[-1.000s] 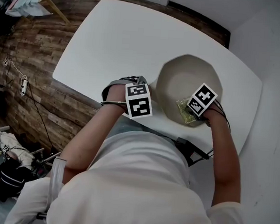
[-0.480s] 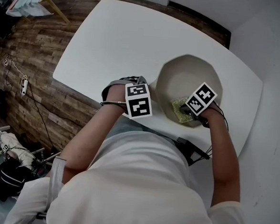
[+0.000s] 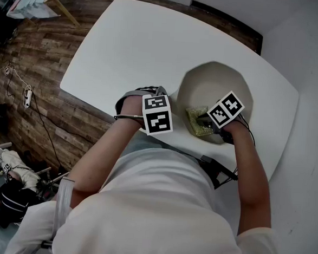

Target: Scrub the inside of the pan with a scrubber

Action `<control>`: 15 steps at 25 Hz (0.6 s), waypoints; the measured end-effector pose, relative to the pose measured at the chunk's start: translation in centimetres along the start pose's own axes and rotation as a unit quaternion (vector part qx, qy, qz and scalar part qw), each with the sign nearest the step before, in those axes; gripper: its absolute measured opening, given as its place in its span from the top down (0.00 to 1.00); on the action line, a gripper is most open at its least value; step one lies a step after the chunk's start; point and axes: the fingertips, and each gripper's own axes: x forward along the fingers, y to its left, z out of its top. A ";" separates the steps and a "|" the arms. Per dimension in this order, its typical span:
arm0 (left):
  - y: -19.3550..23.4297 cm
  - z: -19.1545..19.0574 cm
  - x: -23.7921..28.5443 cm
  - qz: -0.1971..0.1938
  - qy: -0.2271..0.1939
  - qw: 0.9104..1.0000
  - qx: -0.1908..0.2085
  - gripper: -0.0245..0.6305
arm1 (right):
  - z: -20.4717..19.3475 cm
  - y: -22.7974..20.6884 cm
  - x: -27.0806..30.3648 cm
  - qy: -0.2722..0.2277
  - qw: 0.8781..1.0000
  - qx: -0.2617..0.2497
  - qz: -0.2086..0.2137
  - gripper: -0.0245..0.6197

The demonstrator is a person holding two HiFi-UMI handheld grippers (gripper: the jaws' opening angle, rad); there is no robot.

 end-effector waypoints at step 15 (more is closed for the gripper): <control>0.1 0.0 -0.1 0.004 -0.001 1.000 0.011 0.59 | 4.5 0.4 0.2 -0.101 0.995 -0.006 0.014 0.90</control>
